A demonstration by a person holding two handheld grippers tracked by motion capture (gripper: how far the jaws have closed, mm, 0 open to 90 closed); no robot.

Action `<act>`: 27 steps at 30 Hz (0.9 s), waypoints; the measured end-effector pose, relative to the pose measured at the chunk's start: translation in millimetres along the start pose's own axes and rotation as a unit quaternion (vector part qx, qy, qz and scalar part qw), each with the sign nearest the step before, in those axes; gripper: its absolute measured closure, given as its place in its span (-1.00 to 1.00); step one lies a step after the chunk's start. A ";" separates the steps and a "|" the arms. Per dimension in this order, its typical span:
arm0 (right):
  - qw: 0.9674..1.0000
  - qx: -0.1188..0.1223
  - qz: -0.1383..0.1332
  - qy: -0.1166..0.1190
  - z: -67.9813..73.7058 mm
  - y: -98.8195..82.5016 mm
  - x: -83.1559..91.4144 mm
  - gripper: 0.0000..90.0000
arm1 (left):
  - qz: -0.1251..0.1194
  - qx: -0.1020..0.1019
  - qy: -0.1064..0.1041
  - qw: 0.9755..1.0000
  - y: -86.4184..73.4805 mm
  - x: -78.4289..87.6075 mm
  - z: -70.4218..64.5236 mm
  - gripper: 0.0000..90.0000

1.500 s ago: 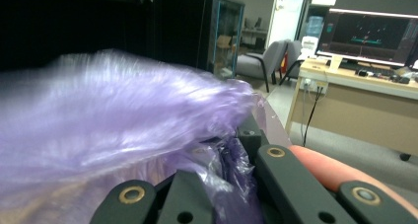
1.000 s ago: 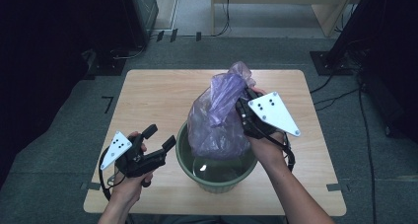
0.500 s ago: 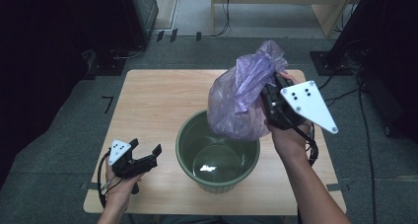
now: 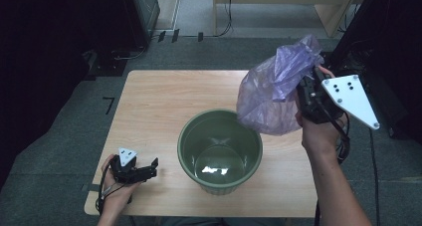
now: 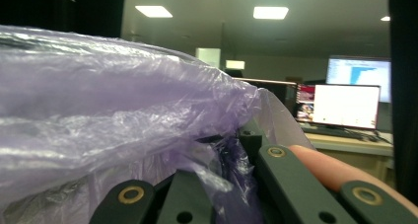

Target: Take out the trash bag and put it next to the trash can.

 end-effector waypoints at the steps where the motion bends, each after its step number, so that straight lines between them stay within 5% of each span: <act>1: 1.000 -0.001 0.003 -0.005 -4.2 -3.1 -1.6 1.00 | 0.005 0.001 0.002 1.000 -1.8 -1.9 1.7 -1.00; 8: 0.999 0.004 0.035 -0.034 -27.1 -39.9 -19.6 1.00 | 0.027 -0.002 0.019 0.999 -10.5 -9.6 8.3 -1.00; 14: 0.994 -0.012 0.096 -0.048 -39.1 -92.4 -43.8 1.00 | 0.034 0.009 0.014 0.999 -11.3 -12.1 7.9 -1.00; 23: 0.990 -0.052 0.114 -0.060 -28.2 -127.0 -66.7 0.96 | 0.035 0.020 0.012 0.999 -10.6 -13.8 7.3 -1.00; 26: 0.992 -0.070 0.099 -0.044 -16.9 -129.9 -73.9 0.76 | 0.035 0.021 0.013 0.999 -10.3 -14.1 7.3 -1.00; 27: 0.993 -0.096 0.073 -0.010 -8.8 -127.2 -75.0 0.48 | 0.035 0.021 0.013 0.999 -10.3 -14.2 7.4 -1.00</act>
Point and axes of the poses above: each handheld gripper's, and its own axes: x roughly backward along the jaws, y roughly out of its top, z roughly to its left, the point moved 6 cm from there along -x, roughly forward along the jaws, and after that the axes turned 7 degrees about -y, right-handed, at the moved point
